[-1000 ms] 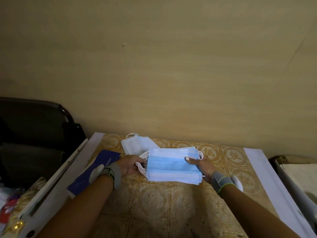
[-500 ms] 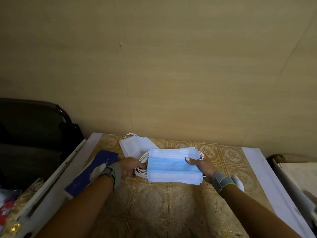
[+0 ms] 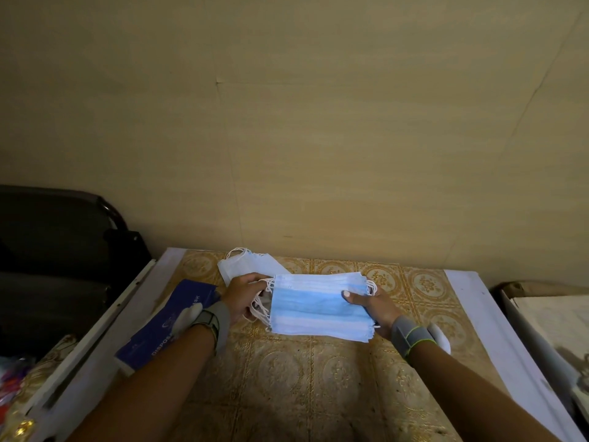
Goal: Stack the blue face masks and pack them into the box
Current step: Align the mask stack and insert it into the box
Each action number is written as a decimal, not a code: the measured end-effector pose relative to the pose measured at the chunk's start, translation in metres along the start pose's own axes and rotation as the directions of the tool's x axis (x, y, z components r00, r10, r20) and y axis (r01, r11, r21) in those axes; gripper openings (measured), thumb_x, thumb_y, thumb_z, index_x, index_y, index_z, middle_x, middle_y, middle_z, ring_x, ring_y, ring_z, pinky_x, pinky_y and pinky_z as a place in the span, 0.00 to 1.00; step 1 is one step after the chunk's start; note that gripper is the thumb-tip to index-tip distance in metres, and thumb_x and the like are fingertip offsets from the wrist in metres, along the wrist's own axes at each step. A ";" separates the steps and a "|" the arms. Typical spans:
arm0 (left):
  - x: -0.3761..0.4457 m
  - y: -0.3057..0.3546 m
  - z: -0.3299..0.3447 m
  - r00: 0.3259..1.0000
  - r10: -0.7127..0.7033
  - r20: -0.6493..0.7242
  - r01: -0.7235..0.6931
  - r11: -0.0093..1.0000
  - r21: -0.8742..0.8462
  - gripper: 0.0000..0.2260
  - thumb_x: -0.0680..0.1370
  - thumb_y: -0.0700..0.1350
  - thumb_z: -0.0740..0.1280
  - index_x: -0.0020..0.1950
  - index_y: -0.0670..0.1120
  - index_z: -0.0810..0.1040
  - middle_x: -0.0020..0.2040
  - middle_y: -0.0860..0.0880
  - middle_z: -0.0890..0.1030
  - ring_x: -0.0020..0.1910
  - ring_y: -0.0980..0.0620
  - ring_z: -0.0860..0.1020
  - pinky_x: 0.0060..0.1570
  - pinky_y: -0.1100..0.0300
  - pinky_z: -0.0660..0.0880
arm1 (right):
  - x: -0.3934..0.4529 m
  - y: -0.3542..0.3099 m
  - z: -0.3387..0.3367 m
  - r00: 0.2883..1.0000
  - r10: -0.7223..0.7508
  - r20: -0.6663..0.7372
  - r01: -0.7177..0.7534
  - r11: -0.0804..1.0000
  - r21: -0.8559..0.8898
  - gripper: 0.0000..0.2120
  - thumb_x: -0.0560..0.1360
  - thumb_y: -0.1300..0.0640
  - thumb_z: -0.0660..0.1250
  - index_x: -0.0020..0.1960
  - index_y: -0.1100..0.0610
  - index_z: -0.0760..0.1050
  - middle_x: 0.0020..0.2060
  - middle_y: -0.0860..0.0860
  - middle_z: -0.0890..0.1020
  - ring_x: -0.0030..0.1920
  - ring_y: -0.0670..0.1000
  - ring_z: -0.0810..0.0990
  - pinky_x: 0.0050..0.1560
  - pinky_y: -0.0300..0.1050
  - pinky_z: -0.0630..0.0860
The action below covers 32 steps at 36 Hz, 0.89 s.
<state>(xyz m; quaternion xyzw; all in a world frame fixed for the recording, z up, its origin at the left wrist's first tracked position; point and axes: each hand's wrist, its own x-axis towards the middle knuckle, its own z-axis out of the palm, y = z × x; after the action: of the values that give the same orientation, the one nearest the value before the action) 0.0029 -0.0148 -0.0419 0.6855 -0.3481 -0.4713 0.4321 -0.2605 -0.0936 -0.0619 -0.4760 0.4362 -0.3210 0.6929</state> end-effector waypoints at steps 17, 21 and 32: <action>-0.001 0.007 -0.008 0.967 -0.046 0.250 0.057 0.998 -0.040 0.08 0.80 0.40 0.58 0.57 0.47 0.73 0.46 0.47 0.78 0.46 0.49 0.76 0.49 0.56 0.73 | -0.007 -0.010 -0.006 0.998 -0.010 -0.063 0.009 1.000 -0.017 0.16 0.72 0.66 0.68 0.59 0.61 0.73 0.48 0.58 0.81 0.39 0.54 0.83 0.32 0.44 0.82; 0.001 0.009 0.002 0.977 -0.057 0.204 0.048 0.998 0.051 0.09 0.75 0.45 0.68 0.54 0.45 0.75 0.45 0.48 0.79 0.45 0.50 0.76 0.50 0.56 0.72 | -0.008 -0.013 -0.001 0.999 -0.016 -0.047 0.015 1.000 -0.025 0.15 0.72 0.66 0.68 0.58 0.60 0.72 0.47 0.57 0.81 0.42 0.56 0.82 0.32 0.43 0.81; 0.004 0.004 0.003 0.992 0.064 0.112 -0.088 0.970 0.227 0.02 0.74 0.38 0.69 0.45 0.40 0.77 0.40 0.48 0.79 0.42 0.49 0.77 0.50 0.54 0.73 | -0.009 -0.013 -0.004 0.999 -0.030 -0.021 0.029 0.996 -0.081 0.12 0.73 0.67 0.67 0.55 0.58 0.73 0.45 0.54 0.81 0.42 0.55 0.81 0.33 0.42 0.82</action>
<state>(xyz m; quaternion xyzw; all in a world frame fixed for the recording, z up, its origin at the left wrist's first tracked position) 0.0014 -0.0208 -0.0402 0.6921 -0.4485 -0.4455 0.3482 -0.2680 -0.0916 -0.0476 -0.5065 0.4496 -0.3186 0.6632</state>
